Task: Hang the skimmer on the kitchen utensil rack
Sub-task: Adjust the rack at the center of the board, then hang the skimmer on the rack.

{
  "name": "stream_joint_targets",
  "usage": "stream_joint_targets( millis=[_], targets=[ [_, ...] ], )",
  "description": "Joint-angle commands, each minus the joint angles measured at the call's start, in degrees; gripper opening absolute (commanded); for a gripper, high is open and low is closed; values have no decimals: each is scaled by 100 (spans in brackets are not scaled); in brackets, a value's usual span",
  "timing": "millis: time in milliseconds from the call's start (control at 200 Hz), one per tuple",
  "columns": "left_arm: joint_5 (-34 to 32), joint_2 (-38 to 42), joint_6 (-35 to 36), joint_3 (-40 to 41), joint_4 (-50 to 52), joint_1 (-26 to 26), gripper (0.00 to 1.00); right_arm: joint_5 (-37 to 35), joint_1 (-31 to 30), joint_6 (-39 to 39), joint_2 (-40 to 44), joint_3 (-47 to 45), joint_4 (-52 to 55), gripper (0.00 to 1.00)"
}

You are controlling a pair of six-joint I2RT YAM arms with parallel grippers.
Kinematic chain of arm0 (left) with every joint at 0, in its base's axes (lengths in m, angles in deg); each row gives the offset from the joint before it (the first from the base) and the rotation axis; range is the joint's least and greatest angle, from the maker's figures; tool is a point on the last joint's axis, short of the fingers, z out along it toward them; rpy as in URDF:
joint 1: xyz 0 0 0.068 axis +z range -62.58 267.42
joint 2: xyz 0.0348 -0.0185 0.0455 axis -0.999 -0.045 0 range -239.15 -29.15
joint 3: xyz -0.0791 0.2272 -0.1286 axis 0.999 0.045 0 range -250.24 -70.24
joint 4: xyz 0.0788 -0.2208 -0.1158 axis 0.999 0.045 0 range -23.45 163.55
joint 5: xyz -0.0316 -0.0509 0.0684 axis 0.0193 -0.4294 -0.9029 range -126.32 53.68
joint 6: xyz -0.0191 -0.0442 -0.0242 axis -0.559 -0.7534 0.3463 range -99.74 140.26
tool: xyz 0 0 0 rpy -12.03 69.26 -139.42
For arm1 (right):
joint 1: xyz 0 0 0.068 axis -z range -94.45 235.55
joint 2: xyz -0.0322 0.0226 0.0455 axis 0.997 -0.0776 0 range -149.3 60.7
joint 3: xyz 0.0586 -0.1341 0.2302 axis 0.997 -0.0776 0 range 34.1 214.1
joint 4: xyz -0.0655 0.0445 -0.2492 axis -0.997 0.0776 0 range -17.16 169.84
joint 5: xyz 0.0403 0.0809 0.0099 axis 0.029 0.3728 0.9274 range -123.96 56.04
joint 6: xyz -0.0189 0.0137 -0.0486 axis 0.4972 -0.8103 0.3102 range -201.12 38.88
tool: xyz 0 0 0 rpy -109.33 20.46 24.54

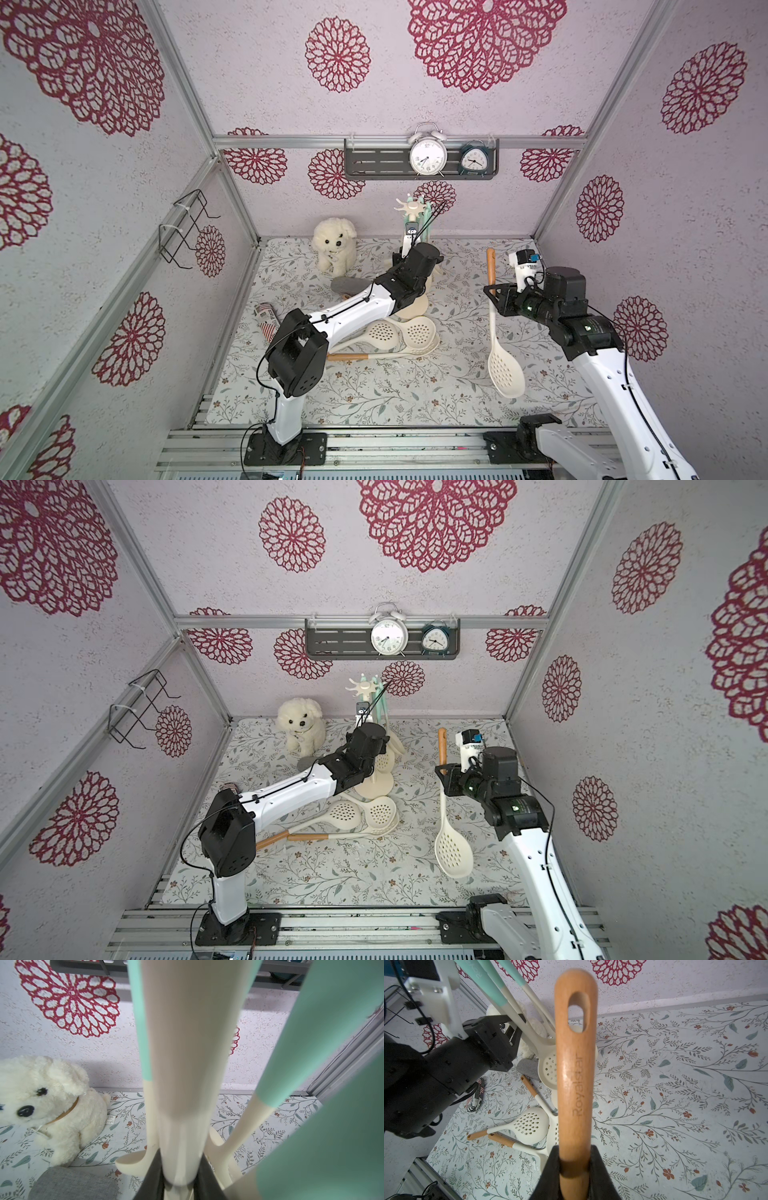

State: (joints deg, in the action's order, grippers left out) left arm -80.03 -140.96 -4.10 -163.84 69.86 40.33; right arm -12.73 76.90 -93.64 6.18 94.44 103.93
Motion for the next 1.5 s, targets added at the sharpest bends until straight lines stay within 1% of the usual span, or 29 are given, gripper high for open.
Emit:
stream_joint_targets(
  millis=[0,90,155,240,375,465,530,625,675,796,906,966,1051,1171,1266,1306,1496],
  targets=[
    [-201,94,-92,97,-483,-71,34,49,38,92,178,88,-147,0],
    [-45,308,-54,436,-761,-112,51,-22,41,133,211,103,-138,0],
    [19,482,-42,629,-844,-116,60,-102,40,148,227,132,-141,0],
    [61,729,-16,890,-907,-150,64,-304,34,194,249,180,-121,0],
    [81,1237,-84,1455,-992,-172,70,-861,3,287,267,354,29,0],
    [143,1641,-132,1876,-1019,-178,72,-1280,-176,328,249,478,96,0],
    [267,1979,-142,2238,-1066,-178,73,-1652,-469,337,199,592,162,0],
    [622,2500,-63,2732,-1164,-172,74,-2403,-1141,346,26,803,252,0],
    [845,2763,3,2935,-1168,-145,74,-2724,-1491,349,-104,935,281,0],
    [1738,3372,59,3295,-1107,77,75,-3477,-2295,370,-480,1330,292,0],
    [2750,3785,-51,3429,-887,488,77,-4112,-2983,472,-893,1767,324,0],
    [3549,3947,-139,3497,-872,780,78,-4425,-3319,532,-1134,2002,353,0],
    [4358,4082,-279,3523,-791,1154,80,-4697,-3645,591,-1443,2325,410,0],
    [5324,4123,-492,3480,-716,1584,81,-4872,-3868,627,-1828,2709,535,0],
    [5889,4098,-735,3529,-873,1851,81,-4939,-3911,564,-1963,2845,524,0],
    [6033,4097,-786,3571,-954,1925,81,-5020,-3924,523,-1998,2877,543,0],
    [6092,4101,-816,3701,-1002,2008,81,-5239,-3926,469,-2128,3083,642,0]
  ],
)
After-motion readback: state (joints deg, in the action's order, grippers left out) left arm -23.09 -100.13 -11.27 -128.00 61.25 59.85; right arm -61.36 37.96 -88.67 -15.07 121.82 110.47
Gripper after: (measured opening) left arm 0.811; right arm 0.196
